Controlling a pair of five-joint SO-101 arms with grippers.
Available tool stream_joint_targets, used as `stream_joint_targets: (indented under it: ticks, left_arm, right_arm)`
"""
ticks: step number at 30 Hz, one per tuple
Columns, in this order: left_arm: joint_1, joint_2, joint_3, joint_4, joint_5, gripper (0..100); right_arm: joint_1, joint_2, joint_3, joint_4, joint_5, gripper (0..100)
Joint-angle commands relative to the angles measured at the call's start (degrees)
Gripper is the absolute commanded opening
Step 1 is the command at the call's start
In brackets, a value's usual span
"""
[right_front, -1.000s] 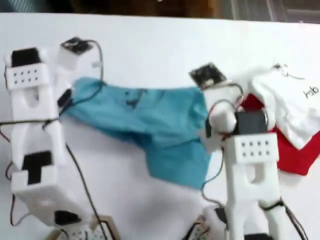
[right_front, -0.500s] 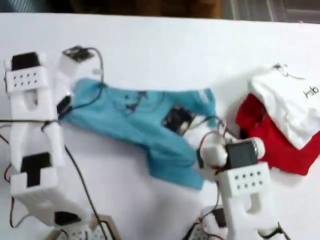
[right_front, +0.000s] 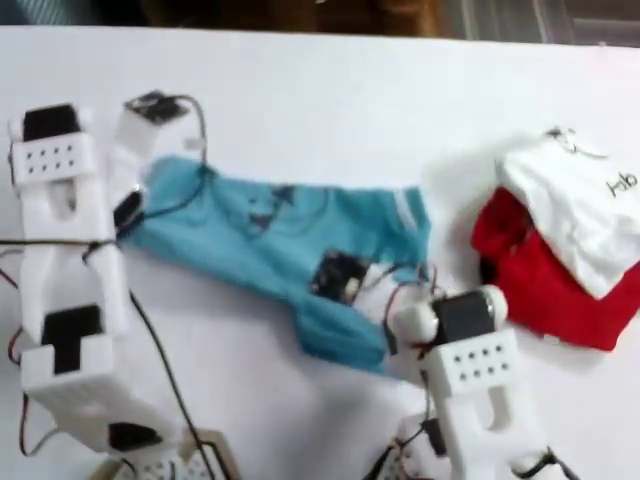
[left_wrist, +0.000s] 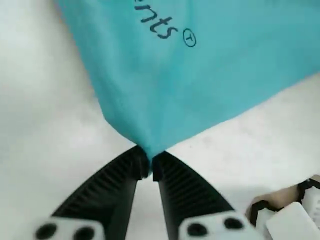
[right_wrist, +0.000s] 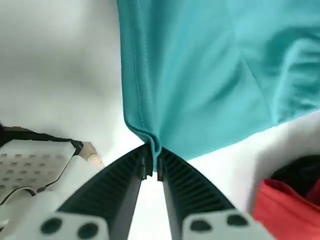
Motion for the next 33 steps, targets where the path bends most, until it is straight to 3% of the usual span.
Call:
stream_joint_targets:
  ticks: [1, 15, 18, 23, 30, 33]
  left_arm:
    - [-0.35, -2.73, 0.04, 0.7, -0.35, 3]
    - [-0.35, -2.55, -0.4, 0.18, 0.0, 3]
    - [-0.44, -2.64, -0.48, 0.18, 0.18, 4]
    - [-0.79, -2.9, -0.57, 0.18, 2.11, 15]
    - [-3.16, -2.55, -6.11, -0.18, 5.71, 17]
    - [-3.52, -2.46, -8.57, -2.02, 6.86, 17]
  right_arm:
    - [-1.54, -0.4, 1.49, -2.59, 0.53, 1.8]
    - [-6.37, -0.31, 8.88, -9.45, 0.44, 1.9]
    - [-6.46, -0.31, 8.97, -9.45, 0.44, 7.9]
    - [-6.55, -0.31, 9.32, -8.75, 0.53, 21.1]
    - [-5.93, -0.84, 8.18, -8.57, 2.11, 20.9]
    - [-2.51, -0.84, 5.54, -8.84, 3.43, 20.8]
